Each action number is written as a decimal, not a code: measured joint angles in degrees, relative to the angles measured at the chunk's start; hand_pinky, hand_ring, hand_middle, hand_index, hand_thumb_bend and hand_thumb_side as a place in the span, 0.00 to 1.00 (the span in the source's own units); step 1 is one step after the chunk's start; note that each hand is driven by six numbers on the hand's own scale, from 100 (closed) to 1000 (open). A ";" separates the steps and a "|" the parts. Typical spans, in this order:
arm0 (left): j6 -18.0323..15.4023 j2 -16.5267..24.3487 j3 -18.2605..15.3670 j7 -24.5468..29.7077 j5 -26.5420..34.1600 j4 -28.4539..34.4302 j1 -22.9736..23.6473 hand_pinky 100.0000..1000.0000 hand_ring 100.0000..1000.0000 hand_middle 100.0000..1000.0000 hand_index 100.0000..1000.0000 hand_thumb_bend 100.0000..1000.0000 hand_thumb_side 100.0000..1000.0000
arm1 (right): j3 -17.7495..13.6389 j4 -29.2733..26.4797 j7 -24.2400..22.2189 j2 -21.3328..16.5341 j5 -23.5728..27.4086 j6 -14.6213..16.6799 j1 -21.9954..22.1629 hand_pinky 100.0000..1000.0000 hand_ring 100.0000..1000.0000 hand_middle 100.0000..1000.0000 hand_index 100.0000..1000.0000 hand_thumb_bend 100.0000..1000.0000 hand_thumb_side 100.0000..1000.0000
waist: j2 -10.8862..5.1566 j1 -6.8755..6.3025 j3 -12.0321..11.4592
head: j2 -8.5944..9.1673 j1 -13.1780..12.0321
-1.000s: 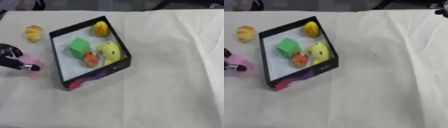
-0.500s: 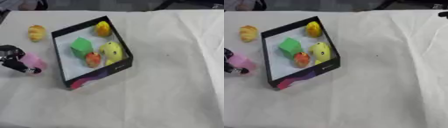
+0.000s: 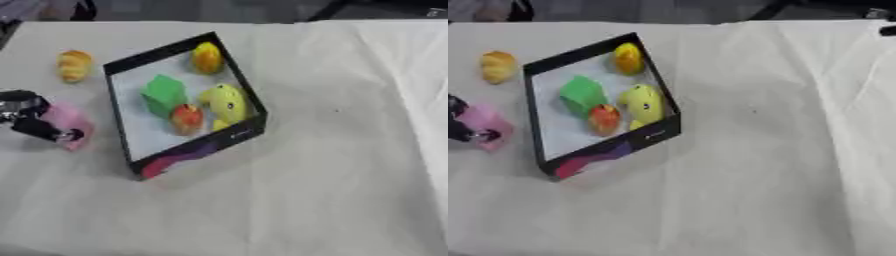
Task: Pick up objects on the table and place them in the box.
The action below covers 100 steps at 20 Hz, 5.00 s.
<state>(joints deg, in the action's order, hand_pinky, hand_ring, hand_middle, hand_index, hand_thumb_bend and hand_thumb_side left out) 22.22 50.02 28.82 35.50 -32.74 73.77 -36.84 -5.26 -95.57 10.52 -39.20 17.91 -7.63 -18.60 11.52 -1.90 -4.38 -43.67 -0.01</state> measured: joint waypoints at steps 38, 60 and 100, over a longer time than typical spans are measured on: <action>-17.35 -9.67 -3.22 5.12 9.68 11.61 -24.38 0.71 0.61 0.50 0.58 0.00 0.03 | 1.09 0.01 -1.39 0.33 0.45 -0.15 -2.10 0.92 0.68 0.64 0.79 0.00 0.55 | -0.07 -0.11 3.08 | 2.05 1.81; -39.95 -19.87 -3.91 3.86 -3.69 -11.03 -25.24 0.74 0.67 0.57 0.63 0.19 0.08 | 1.79 -0.03 -2.02 1.34 0.52 -0.51 -3.60 0.92 0.68 0.64 0.79 0.00 0.55 | 0.17 -0.11 4.98 | 0.96 -0.47; -26.49 -8.09 -19.45 -0.38 -5.43 -11.59 -19.57 0.84 0.85 0.81 0.88 0.46 0.54 | 0.84 -0.03 -1.00 1.39 0.59 -0.37 -1.54 0.92 0.68 0.64 0.79 0.00 0.56 | 0.61 0.03 2.43 | -0.05 -0.70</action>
<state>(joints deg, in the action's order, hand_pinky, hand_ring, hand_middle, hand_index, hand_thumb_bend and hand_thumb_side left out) -4.27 41.93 9.38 35.12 -38.17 62.18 -56.40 -4.43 -95.60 9.51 -37.81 18.50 -8.00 -20.14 12.12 -1.87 -1.95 -43.71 -0.70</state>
